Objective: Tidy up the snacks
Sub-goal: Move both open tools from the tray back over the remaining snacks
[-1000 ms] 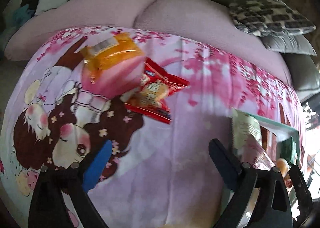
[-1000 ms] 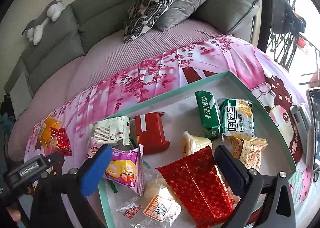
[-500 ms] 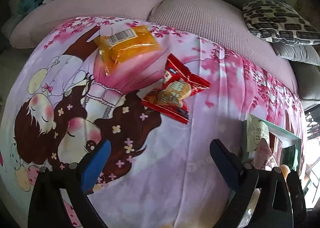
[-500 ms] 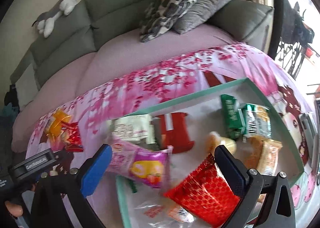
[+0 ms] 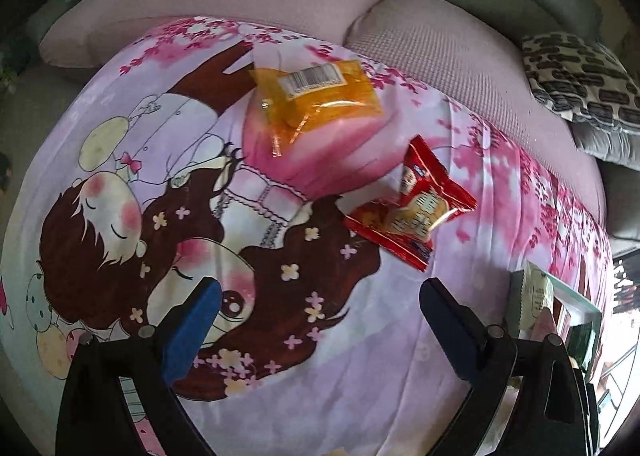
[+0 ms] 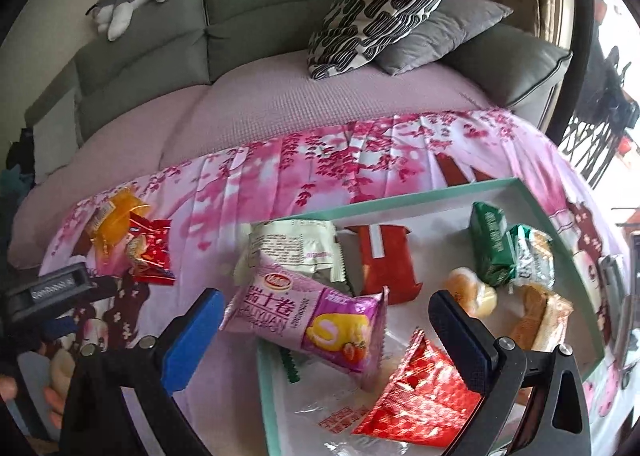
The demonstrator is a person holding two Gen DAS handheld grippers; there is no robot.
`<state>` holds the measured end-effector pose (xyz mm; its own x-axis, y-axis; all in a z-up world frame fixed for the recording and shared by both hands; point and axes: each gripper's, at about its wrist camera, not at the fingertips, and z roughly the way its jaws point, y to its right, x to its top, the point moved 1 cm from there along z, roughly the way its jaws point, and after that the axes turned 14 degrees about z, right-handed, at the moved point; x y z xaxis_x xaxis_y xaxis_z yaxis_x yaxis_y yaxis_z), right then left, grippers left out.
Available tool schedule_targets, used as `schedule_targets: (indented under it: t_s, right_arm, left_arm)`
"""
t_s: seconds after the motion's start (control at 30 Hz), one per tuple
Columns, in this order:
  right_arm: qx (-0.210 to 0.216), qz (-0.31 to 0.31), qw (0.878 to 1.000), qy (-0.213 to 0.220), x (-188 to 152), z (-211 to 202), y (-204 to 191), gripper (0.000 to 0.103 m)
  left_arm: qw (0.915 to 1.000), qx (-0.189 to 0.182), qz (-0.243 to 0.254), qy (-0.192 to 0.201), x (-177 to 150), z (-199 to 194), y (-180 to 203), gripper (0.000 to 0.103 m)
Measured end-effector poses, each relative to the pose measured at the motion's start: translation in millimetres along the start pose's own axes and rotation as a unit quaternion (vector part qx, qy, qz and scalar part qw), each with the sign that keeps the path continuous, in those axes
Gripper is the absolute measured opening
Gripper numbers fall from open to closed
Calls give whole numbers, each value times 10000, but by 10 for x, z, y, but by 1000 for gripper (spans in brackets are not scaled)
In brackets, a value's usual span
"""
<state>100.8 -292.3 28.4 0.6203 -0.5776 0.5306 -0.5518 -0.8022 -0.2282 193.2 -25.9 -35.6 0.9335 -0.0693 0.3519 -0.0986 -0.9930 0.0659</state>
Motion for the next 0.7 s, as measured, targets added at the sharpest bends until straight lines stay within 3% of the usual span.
schedule_targets:
  t_s: [0.17, 0.7]
  right_arm:
    - [-70, -48, 9999, 102, 10, -20, -2, 103]
    - [599, -736, 9953, 218, -236, -118, -559, 103]
  left_arm:
    - [10000, 3, -98, 13, 3, -8, -60, 99]
    - [9999, 128, -1, 43, 0, -20, -54, 99]
